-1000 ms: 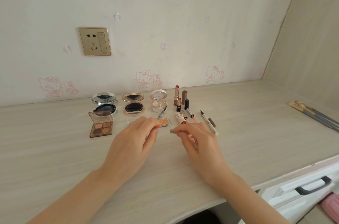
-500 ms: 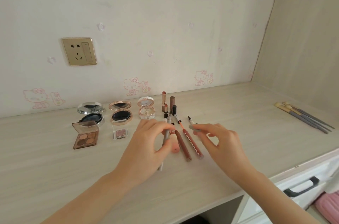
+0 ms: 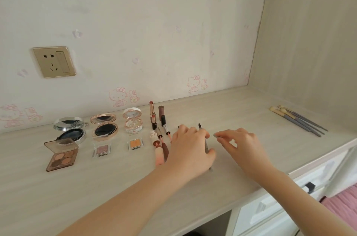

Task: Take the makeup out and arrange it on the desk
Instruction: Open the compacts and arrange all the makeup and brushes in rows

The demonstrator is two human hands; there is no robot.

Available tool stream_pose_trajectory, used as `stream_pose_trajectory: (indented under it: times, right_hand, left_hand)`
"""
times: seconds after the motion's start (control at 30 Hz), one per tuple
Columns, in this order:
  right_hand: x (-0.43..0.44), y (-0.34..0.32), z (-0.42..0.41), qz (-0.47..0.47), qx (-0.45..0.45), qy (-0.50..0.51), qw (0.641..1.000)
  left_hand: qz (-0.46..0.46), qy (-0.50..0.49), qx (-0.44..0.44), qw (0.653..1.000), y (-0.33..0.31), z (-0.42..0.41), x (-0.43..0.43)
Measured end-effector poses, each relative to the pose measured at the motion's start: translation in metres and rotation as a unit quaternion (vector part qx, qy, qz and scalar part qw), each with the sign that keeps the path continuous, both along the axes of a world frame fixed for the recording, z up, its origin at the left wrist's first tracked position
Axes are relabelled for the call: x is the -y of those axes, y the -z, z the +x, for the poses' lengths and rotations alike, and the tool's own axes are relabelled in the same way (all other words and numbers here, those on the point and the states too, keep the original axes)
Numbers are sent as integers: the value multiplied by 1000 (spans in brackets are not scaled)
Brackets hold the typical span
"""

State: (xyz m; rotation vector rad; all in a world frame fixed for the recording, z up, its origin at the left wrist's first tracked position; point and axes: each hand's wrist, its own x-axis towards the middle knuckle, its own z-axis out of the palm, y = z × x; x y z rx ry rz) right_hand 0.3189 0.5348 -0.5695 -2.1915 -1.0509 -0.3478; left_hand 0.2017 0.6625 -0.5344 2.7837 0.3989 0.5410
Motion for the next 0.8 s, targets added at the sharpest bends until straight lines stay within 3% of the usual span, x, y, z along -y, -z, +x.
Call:
stream_pose_trajectory:
  times: [0.13, 0.27, 0.4, 0.8]
  right_hand:
    - [7, 0, 3, -48, -3, 2, 999]
    - [7, 6, 3, -88, 89, -15, 992]
    - [6, 12, 8, -65, 139, -27, 988]
    - [7, 14, 16, -78, 81, -50, 992]
  left_hand:
    - [65, -6, -52, 996, 11, 21, 3]
    - [124, -10, -71, 990, 18, 30, 0]
    - [147, -4, -74, 986, 22, 33, -1]
    - [141, 3, -44, 989, 17, 23, -4]
